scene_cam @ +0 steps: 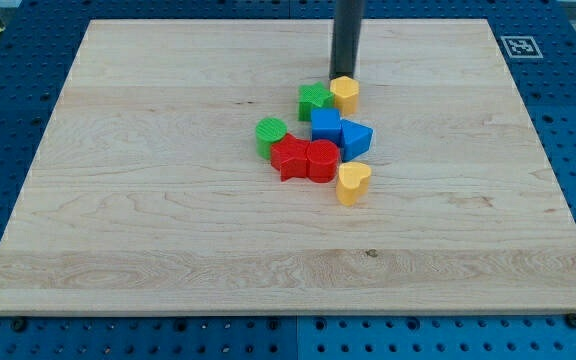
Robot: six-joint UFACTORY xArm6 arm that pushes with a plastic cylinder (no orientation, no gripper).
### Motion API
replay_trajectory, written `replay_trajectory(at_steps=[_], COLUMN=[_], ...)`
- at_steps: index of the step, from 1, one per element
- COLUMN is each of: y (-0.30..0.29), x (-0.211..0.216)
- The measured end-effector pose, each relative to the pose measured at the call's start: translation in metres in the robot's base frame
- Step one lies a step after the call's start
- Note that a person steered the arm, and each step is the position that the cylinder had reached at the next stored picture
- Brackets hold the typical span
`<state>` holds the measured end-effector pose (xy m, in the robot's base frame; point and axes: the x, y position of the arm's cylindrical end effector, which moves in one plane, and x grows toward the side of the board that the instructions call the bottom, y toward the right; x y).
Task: Push yellow hexagon towards center
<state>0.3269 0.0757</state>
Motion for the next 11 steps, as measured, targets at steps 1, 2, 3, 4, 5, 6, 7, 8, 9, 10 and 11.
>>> replay_trajectory(at_steps=[1, 2, 3, 4, 5, 6, 7, 8, 9, 10, 11], y=[0.008, 0.009, 0.028, 0.032, 0.025, 0.014, -0.001, -0.019, -0.029, 0.003, 0.054], x=[0.004, 0.005, 0.018, 0.023, 0.023, 0.027, 0.032, 0.038, 0.039, 0.048, 0.079])
